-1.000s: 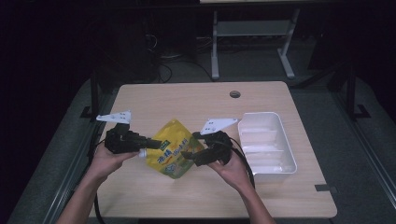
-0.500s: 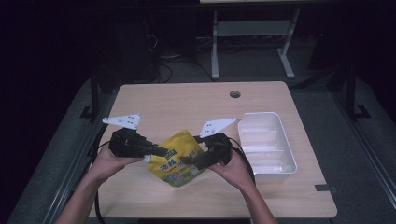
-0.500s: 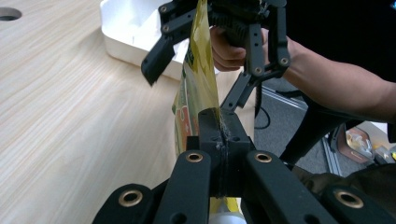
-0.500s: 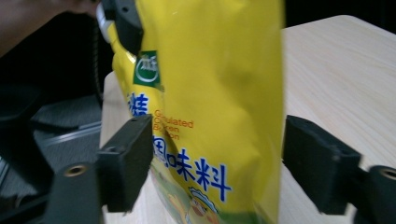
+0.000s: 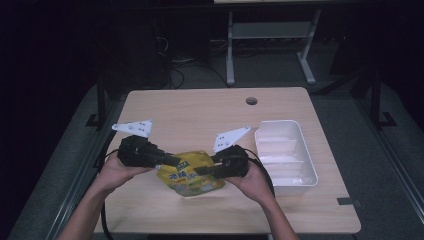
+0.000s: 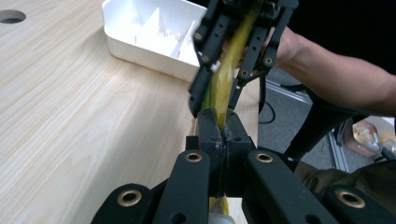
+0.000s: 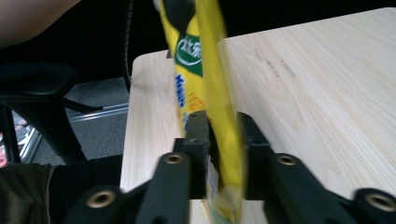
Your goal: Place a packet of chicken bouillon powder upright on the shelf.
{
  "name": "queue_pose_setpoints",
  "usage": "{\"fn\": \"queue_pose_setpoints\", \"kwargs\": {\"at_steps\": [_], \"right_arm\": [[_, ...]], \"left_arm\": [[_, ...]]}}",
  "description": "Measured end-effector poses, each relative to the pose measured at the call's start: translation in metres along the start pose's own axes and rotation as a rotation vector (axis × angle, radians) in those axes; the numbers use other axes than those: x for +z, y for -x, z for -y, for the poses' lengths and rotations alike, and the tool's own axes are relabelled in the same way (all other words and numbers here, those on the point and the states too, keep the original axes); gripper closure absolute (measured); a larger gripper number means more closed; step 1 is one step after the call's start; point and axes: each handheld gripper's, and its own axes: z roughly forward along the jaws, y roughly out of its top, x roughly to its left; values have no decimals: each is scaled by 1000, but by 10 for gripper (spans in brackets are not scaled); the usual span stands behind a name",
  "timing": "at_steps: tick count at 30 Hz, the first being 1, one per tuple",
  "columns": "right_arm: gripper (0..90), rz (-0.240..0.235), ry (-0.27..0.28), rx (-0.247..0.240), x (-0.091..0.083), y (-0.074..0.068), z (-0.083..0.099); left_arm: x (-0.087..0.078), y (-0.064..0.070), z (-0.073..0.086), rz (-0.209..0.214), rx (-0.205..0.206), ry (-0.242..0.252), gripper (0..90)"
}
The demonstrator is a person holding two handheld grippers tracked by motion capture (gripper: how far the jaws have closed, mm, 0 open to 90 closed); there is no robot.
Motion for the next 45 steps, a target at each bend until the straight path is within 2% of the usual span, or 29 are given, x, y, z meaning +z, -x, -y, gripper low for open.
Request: {"fn": "queue_pose_setpoints", "kwargs": {"at_steps": [3, 8, 11, 13, 16, 22, 25, 27, 35, 37, 39, 41, 45], "right_arm": [[824, 5, -26, -13, 4, -1, 0], [859, -15, -23, -3, 6, -1, 2], [877, -17, -23, -1, 7, -1, 3], [883, -20, -19, 3, 7, 0, 4], [890, -23, -13, 8, 6, 1, 5], [891, -28, 1, 30, 4, 4, 9], [891, -26, 4, 33, 3, 4, 10], [892, -19, 3, 37, 1, 5, 10], [893, 9, 3, 46, -6, 6, 11], [894, 17, 3, 47, -9, 6, 10], [894, 22, 6, 48, -11, 6, 10], [894, 35, 12, 47, -14, 7, 8], [894, 55, 8, 49, -21, 9, 6]], "left_arm": [[2, 0, 0, -12, 6, -21, 891], [1, -1, 1, -24, 8, -22, 859], [-1, -3, 2, -25, -5, -12, 801], [-5, -3, 2, -21, -10, 24, 752], [-10, -3, 3, -17, -8, 51, 665], [-18, -3, 6, -58, -9, 70, 568], [-19, -2, 7, -63, -9, 72, 545], [-21, -1, 9, -84, -4, 73, 539], [-29, -2, 17, -140, -27, 92, 436], [-34, -3, 23, -156, -37, 105, 421], [-35, -3, 26, -155, -35, 110, 406], [-35, -2, 34, -177, -31, 114, 398], [-35, -2, 47, -207, -36, 81, 380]]}}
